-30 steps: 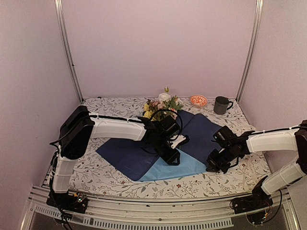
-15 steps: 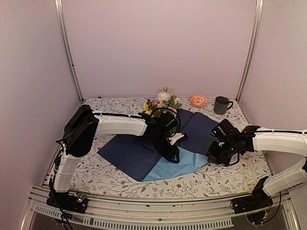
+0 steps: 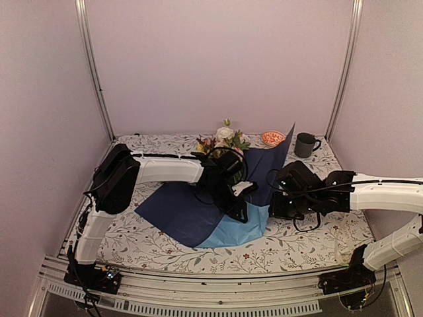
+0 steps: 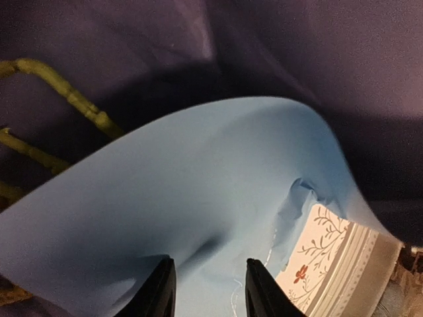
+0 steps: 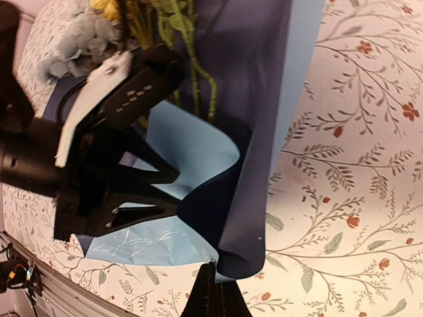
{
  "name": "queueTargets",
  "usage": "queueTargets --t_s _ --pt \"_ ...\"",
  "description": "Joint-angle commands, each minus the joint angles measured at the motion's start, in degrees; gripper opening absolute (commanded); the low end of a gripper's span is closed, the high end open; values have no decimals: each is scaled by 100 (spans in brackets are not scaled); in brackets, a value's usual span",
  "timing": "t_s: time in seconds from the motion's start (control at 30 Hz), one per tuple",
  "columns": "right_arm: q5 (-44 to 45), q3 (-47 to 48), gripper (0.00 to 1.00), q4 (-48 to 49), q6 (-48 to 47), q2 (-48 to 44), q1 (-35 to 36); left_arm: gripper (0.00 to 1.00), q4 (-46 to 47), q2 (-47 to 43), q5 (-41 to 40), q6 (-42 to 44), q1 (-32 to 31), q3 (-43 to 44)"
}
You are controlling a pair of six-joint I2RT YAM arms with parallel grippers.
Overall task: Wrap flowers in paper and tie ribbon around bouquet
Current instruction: Pick up the one-fourth-folded wrapping paper from the center of the board, then fold the one-fourth-folded wrapping paper at the center of the board.
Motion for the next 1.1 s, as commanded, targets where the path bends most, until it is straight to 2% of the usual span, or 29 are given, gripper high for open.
queueTargets --t_s 0.0,0.13,0.33,0.57,0.7,0.8,0.93,1.07 --pt "192 286 0 647 -1080 302 369 37 -171 258 197 -33 197 20" --pt "-104 366 0 1147 -1800 590 611 37 102 140 404 -120 286 -249" --pt "-946 114 0 1964 -2597 1089 645 36 995 -200 770 -511 527 -974" --pt "-1202 158 0 2310 -2968 1935 650 37 2446 -997 1071 -1197 807 -1926" --pt "-1237 224 0 2296 -3044 2252 646 41 3026 -1604 1276 -1613 984 -2467" --pt "-1267 246 0 2328 -3052 2364 650 44 3310 -2260 1183 -1900 1178 -2982" --pt "-1315 344 0 2316 -3120 2487 650 48 3717 -3071 663 -2323 1551 -3905" --pt "-1301 442 0 2280 -3216 2582 650 57 4892 -3812 364 -2949 1801 -4998"
